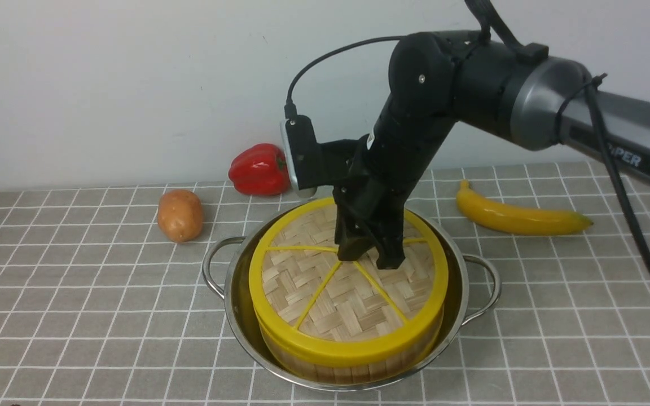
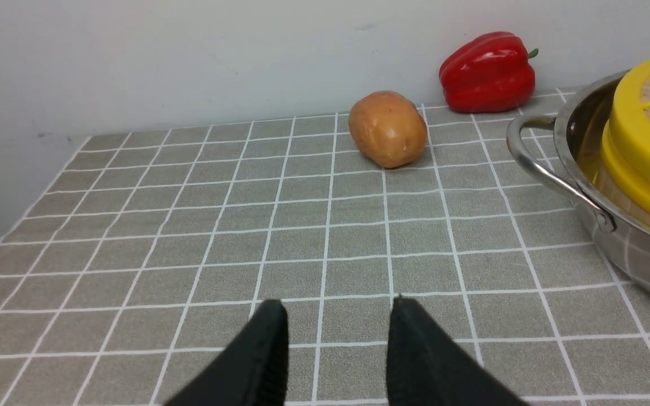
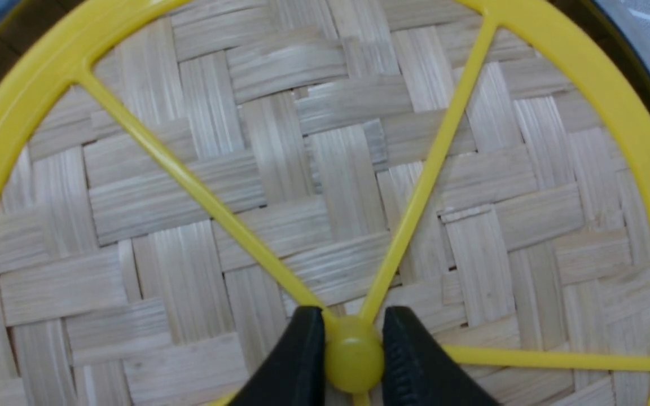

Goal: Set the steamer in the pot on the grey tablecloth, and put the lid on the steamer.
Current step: 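Place the bamboo steamer lid onto the steamer basket in the pot with the right gripper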

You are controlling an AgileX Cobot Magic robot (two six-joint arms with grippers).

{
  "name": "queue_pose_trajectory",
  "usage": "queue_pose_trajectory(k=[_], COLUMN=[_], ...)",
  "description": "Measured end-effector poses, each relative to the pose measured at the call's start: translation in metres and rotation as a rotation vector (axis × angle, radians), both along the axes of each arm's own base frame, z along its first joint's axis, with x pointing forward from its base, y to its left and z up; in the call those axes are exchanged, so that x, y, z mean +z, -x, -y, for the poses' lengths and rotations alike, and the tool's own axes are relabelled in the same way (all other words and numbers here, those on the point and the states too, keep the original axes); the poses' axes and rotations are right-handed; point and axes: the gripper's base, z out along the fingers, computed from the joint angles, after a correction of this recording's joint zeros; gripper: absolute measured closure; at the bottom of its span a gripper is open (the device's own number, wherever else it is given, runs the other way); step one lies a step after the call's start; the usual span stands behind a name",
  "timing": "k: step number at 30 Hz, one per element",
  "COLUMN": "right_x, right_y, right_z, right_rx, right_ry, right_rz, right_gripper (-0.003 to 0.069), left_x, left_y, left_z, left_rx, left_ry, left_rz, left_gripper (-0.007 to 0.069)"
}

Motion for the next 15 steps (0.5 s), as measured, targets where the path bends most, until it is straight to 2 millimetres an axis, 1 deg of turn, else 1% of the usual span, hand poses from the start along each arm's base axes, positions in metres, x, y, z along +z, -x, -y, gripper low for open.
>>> queue_pose_trajectory(k=[8,15], right_x=[0.0008,0.0011], right_y=[0.0007,0.0006], right_z=[-0.0025,-0.0032], right_rx=[0.091,0.102], right_ry=[-0.019,-0.026], right_rz=[0.029,0.035], right_gripper=[0.0515,0.0515], left_x=[0.0000,0.0000], left_y=[0.0000,0.0000], left_z=[0.0000,0.0000], left_rx=[0.000,0.000], left_ry=[0.000,0.000], left_rz=[0.000,0.000], left_gripper=[0.0382,0.0382])
